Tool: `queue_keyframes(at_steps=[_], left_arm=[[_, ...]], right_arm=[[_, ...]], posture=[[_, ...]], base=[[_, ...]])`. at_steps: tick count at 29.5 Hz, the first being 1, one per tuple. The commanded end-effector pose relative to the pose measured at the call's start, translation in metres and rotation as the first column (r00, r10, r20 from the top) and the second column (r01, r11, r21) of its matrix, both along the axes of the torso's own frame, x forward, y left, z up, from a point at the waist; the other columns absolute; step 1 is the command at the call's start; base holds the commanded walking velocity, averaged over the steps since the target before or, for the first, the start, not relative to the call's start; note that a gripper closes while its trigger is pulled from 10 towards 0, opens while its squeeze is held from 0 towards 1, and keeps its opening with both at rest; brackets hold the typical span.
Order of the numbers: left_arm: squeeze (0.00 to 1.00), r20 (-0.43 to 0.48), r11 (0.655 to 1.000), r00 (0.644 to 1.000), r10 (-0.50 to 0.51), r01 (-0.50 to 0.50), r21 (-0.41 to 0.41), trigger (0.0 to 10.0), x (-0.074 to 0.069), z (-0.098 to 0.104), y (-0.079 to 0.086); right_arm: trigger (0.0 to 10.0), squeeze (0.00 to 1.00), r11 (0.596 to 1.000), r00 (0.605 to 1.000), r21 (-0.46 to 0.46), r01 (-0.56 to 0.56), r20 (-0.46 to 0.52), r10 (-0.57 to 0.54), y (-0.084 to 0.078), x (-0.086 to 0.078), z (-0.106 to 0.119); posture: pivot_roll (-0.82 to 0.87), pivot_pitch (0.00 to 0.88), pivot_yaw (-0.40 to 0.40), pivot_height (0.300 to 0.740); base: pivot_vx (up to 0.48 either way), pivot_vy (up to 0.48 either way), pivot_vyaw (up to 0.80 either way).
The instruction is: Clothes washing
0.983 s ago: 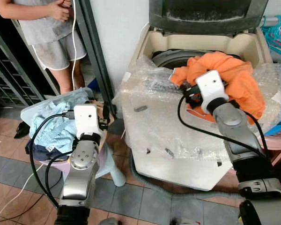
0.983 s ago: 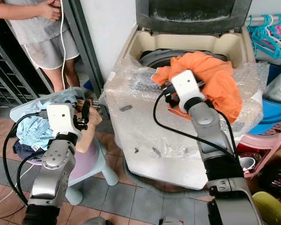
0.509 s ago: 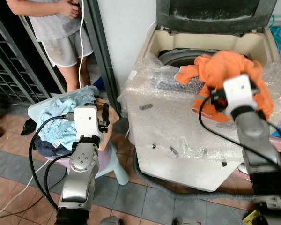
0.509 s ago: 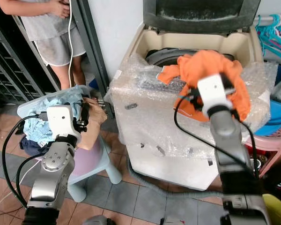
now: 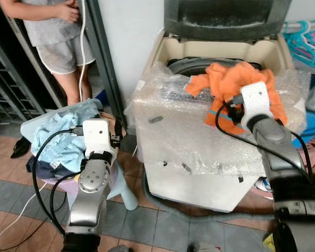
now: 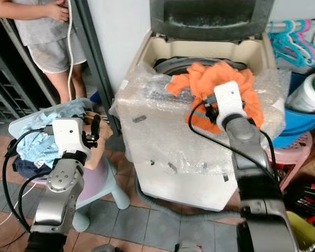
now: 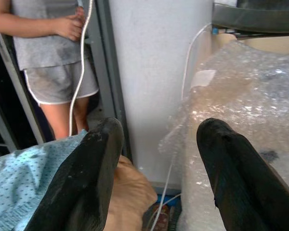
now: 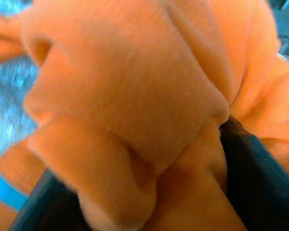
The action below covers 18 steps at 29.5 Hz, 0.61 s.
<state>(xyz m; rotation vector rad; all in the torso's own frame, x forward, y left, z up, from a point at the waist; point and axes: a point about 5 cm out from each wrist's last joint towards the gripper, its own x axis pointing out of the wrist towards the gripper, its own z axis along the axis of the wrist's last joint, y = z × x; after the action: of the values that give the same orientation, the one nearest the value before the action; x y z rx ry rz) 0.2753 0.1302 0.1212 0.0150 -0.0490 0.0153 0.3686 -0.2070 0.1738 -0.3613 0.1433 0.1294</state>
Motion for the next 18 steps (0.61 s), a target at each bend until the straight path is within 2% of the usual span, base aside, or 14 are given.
queue_keyframes(at_steps=[1, 3, 5, 7, 8, 9, 10, 11, 12, 13, 14, 15, 16, 18], left_arm=[[0.0, 0.002, 1.0, 1.0, 0.015, -0.015, 0.015, 10.0, 0.002, 0.001, 0.002], [0.0, 0.004, 1.0, 1.0, 0.019, -0.019, 0.011, 10.0, 0.002, 0.001, 0.001], [0.0, 0.003, 1.0, 1.0, 0.021, -0.021, 0.009, 10.0, 0.003, 0.001, 0.0], [0.0, 0.002, 1.0, 1.0, 0.023, -0.023, 0.006, 10.0, 0.003, 0.001, -0.002], [0.0, 0.002, 1.0, 1.0, 0.023, -0.023, 0.006, 10.0, 0.003, 0.001, -0.002], [0.0, 0.001, 1.0, 1.0, 0.024, -0.024, 0.004, 10.0, 0.002, 0.0, -0.002], [0.0, 0.001, 1.0, 1.0, 0.025, -0.025, 0.004, 10.0, 0.002, 0.0, -0.002], [0.0, 0.002, 1.0, 1.0, 0.027, -0.027, 0.005, 10.0, 0.002, 0.001, -0.002], [0.0, 0.003, 1.0, 1.0, 0.029, -0.029, 0.006, 10.0, 0.002, 0.001, -0.002], [0.0, 0.002, 0.999, 0.999, 0.037, -0.037, 0.01, 10.0, 0.002, 0.001, 0.001], [0.0, 0.002, 0.999, 0.999, 0.04, -0.04, 0.011, 10.0, 0.002, 0.001, 0.002], [0.0, 0.002, 0.999, 0.999, 0.043, -0.043, 0.012, 10.0, 0.002, 0.001, 0.003], [0.0, 0.002, 0.999, 0.999, 0.044, -0.044, 0.013, 10.0, 0.002, 0.001, 0.003], [0.0, 0.002, 0.999, 0.999, 0.047, -0.047, 0.014, 10.0, 0.002, 0.001, 0.004]], right_arm=[[0.0, 0.0, 0.998, 0.998, 0.015, -0.065, -0.019, 0.065, 0.013, 0.008, 0.002], [0.0, 0.0, 0.992, 0.992, 0.031, -0.123, 0.006, 0.123, 0.03, 0.026, 0.026], [0.0, 0.0, 0.989, 0.989, 0.028, -0.148, 0.02, 0.148, 0.037, 0.031, 0.034], [0.0, 0.0, 0.979, 0.976, 0.015, -0.205, 0.085, 0.203, 0.054, 0.04, 0.06], [0.0, 0.0, 0.979, 0.976, 0.015, -0.205, 0.085, 0.203, 0.054, 0.04, 0.06], [0.0, 0.0, 0.97, 0.962, 0.045, -0.239, 0.149, 0.23, 0.062, 0.044, 0.079], [0.0, 0.0, 0.966, 0.955, 0.059, -0.253, 0.175, 0.24, 0.065, 0.045, 0.086], [0.0, 0.0, 0.942, 0.91, 0.104, -0.319, 0.313, 0.274, 0.076, 0.044, 0.117], [0.0, 0.0, 0.927, 0.872, 0.104, -0.36, 0.391, 0.295, 0.081, 0.042, 0.133], [0.0, 0.0, 0.91, 0.804, 0.039, -0.412, 0.485, 0.343, 0.087, 0.036, 0.154], [0.0, 0.0, 0.908, 0.788, 0.007, -0.419, 0.499, 0.36, 0.089, 0.034, 0.157], [6.2, 0.0, 0.908, 0.78, -0.035, -0.418, 0.498, 0.378, 0.089, 0.034, 0.157], [10.0, 0.0, 0.907, 0.78, -0.077, -0.414, 0.483, 0.397, 0.089, 0.033, 0.153], [10.0, 0.0, 0.905, 0.806, -0.157, -0.396, 0.413, 0.424, 0.083, 0.032, 0.128]], posture=[[-0.05, 0.0, 0.048, 0.74], [-0.05, 0.0, 0.042, 0.74], [-0.05, 0.0, 0.042, 0.74], [-0.05, 0.0, 0.038, 0.74], [-0.05, 0.0, 0.038, 0.74], [-0.05, 0.0, 0.037, 0.74], [-0.05, 0.0, 0.037, 0.74], [-0.04, 0.0, 0.037, 0.74], [-0.04, 0.0, 0.037, 0.74], [-0.04, 0.0, 0.035, 0.74], [-0.04, 0.0, 0.035, 0.74], [-0.04, 0.0, 0.035, 0.74], [-0.04, 0.0, 0.035, 0.74], [-0.04, 0.0, 0.034, 0.74]], base=[[0.0, 0.0, 0.0], [0.0, 0.0, 0.0], [0.0, 0.0, 0.0], [0.0, 0.0, 0.0], [0.0, 0.0, 0.0], [0.0, 0.0, 0.0], [0.0, 0.0, 0.0], [0.0, 0.0, 0.0], [0.0, 0.0, 0.0], [0.0, 0.0, 0.0], [0.0, 0.0, 0.0], [0.0, 0.0, 0.0], [0.0, 0.0, 0.0], [0.0, 0.0, 0.0]])
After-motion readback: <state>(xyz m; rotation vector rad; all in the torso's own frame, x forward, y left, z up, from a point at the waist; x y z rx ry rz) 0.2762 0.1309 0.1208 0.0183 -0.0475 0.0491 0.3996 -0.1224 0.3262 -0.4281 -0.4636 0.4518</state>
